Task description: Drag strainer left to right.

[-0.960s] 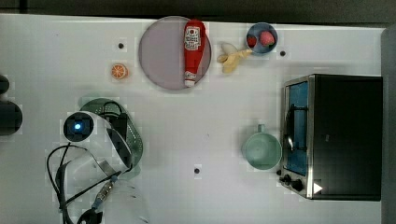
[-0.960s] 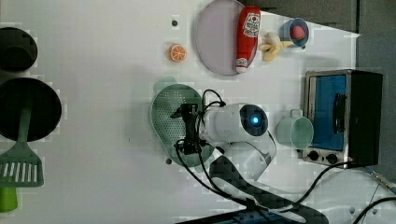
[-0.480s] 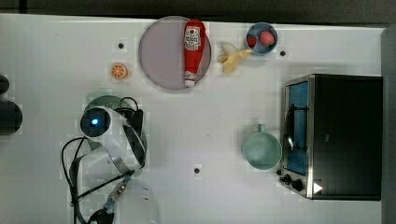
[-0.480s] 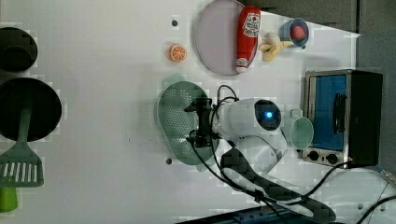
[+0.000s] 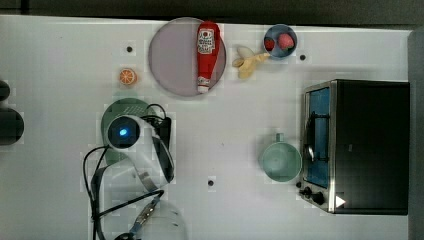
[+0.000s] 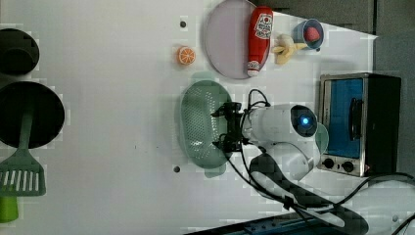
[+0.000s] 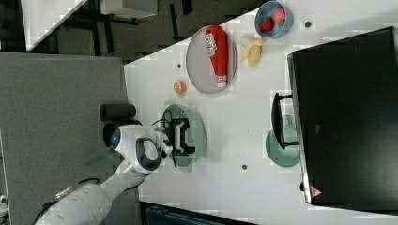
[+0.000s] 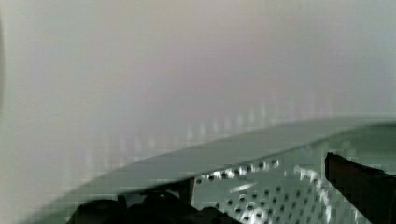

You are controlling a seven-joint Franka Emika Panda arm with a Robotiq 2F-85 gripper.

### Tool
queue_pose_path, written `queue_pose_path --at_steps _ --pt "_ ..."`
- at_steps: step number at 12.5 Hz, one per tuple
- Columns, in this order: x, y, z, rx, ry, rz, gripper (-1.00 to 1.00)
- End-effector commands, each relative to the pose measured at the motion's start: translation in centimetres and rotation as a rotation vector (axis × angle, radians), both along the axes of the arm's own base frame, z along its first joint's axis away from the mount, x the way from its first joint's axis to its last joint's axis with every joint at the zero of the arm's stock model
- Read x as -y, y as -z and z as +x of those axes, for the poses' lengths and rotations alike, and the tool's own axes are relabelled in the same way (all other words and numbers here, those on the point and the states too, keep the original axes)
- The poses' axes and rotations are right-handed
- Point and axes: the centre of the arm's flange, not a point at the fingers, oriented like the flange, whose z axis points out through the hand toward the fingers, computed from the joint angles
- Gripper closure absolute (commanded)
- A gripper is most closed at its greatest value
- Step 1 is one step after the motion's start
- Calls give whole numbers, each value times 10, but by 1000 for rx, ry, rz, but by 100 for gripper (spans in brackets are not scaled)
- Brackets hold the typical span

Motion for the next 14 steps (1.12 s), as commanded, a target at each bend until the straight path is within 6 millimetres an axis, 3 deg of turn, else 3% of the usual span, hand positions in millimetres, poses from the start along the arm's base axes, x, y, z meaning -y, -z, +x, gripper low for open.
queue_pose_path --at_steps 1,14 --pt "49 -9 4 3 -34 -21 -100" --pt "196 -11 13 -6 -57 -89 -100"
